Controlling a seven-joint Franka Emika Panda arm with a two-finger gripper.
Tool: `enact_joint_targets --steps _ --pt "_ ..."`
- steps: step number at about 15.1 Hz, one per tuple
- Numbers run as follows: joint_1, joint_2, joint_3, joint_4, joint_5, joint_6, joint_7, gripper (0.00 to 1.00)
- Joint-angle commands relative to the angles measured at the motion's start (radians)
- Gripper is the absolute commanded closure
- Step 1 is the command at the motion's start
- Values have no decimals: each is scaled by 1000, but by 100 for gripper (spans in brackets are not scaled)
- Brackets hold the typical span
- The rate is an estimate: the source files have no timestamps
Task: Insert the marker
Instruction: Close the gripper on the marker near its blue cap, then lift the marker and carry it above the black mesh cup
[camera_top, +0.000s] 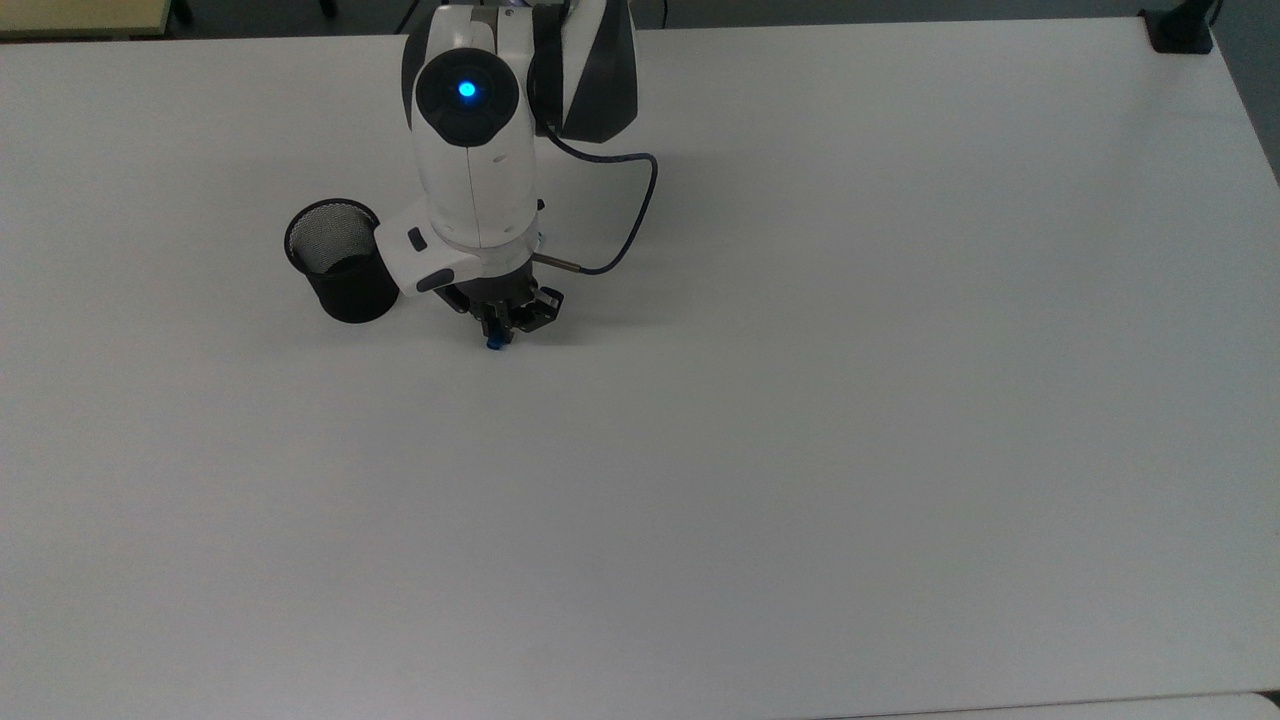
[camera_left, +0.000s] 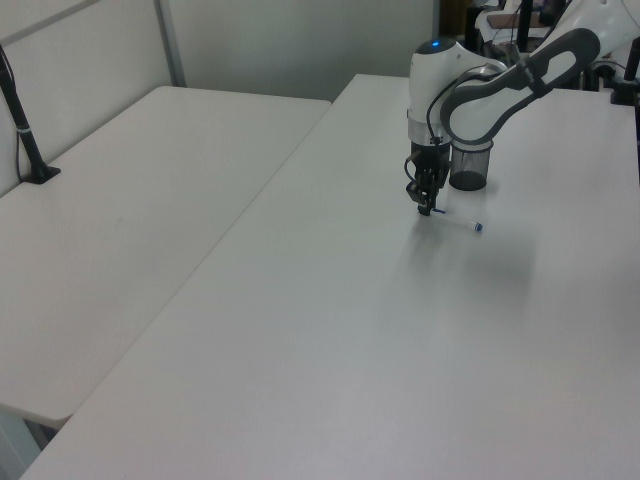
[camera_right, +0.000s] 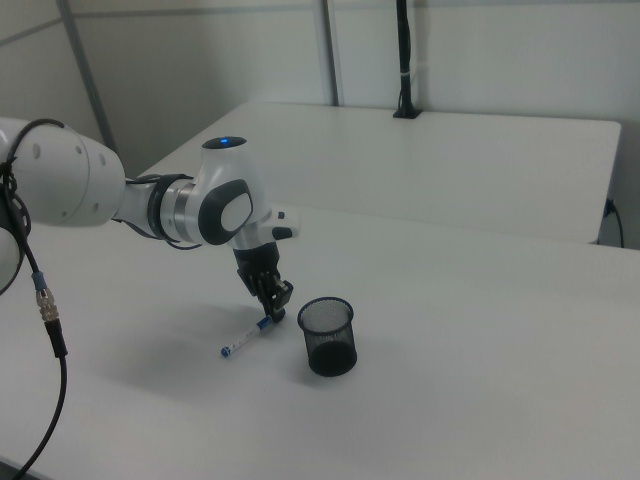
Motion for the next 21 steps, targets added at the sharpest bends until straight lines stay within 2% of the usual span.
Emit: enact_joint_targets --steps 1,4,7,13,17,21 --pt "-2 -73 3 -18 18 11 17 100" --pt "-11 -182 5 -15 21 -32 10 100" --pt "-22 -285 5 -15 59 -41 -18 100" --pt "-129 -429 3 -63 79 -24 -186 100" --pt "-191 -438 -3 -123 79 112 -271 100" --pt "-229 -426 -5 -253 78 405 -346 100"
